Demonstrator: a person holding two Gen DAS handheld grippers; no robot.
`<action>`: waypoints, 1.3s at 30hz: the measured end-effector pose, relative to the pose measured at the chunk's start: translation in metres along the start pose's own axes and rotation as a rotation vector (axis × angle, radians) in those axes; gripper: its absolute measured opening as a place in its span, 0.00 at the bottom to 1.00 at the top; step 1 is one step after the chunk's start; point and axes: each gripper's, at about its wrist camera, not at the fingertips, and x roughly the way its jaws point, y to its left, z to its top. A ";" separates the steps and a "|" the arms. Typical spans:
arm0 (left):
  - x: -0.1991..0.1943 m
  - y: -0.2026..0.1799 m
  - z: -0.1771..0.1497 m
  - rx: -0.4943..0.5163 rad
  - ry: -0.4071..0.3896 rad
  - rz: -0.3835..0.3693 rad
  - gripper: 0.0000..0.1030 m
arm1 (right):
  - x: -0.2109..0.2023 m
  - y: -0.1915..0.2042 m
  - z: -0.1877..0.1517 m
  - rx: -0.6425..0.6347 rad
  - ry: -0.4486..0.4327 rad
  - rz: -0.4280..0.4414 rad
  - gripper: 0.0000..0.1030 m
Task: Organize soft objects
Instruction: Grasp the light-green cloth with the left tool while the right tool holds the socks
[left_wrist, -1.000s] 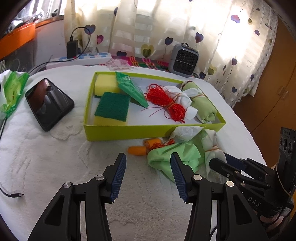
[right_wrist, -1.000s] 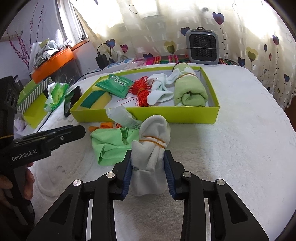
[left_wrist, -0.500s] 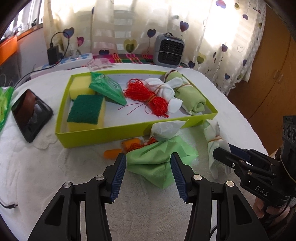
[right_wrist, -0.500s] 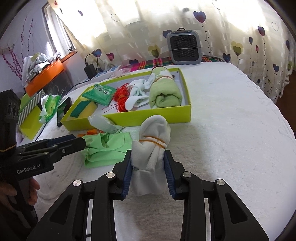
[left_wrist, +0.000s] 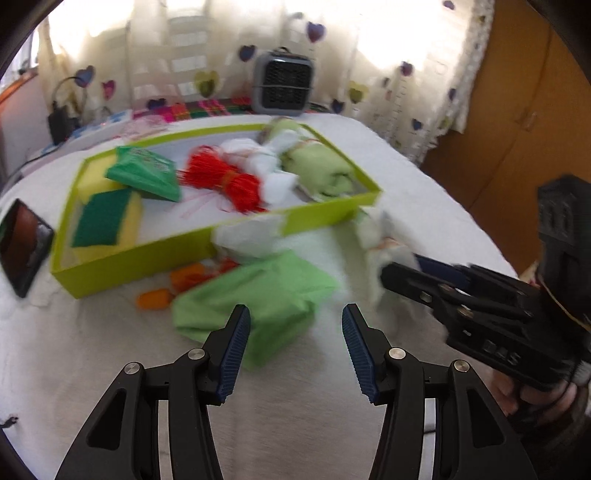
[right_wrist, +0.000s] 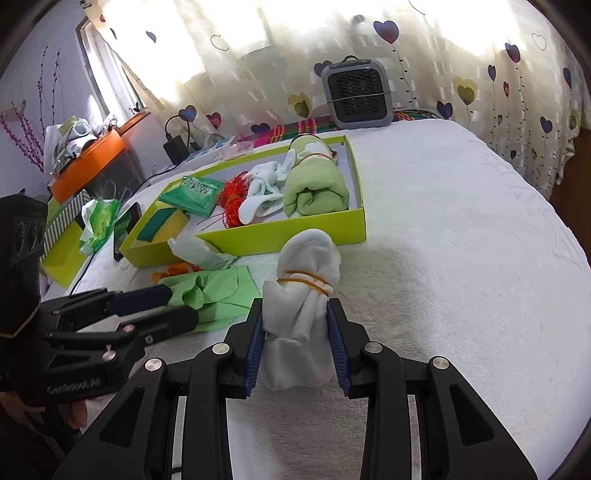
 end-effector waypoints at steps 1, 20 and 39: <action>0.000 -0.004 -0.002 0.009 0.007 -0.018 0.50 | 0.000 -0.001 0.000 0.003 0.000 0.001 0.33; 0.012 0.013 0.011 0.136 0.015 0.190 0.50 | 0.000 -0.009 -0.001 0.029 0.004 0.034 0.33; 0.025 0.001 0.006 0.184 0.032 0.210 0.50 | 0.002 -0.009 -0.001 0.037 0.013 0.043 0.33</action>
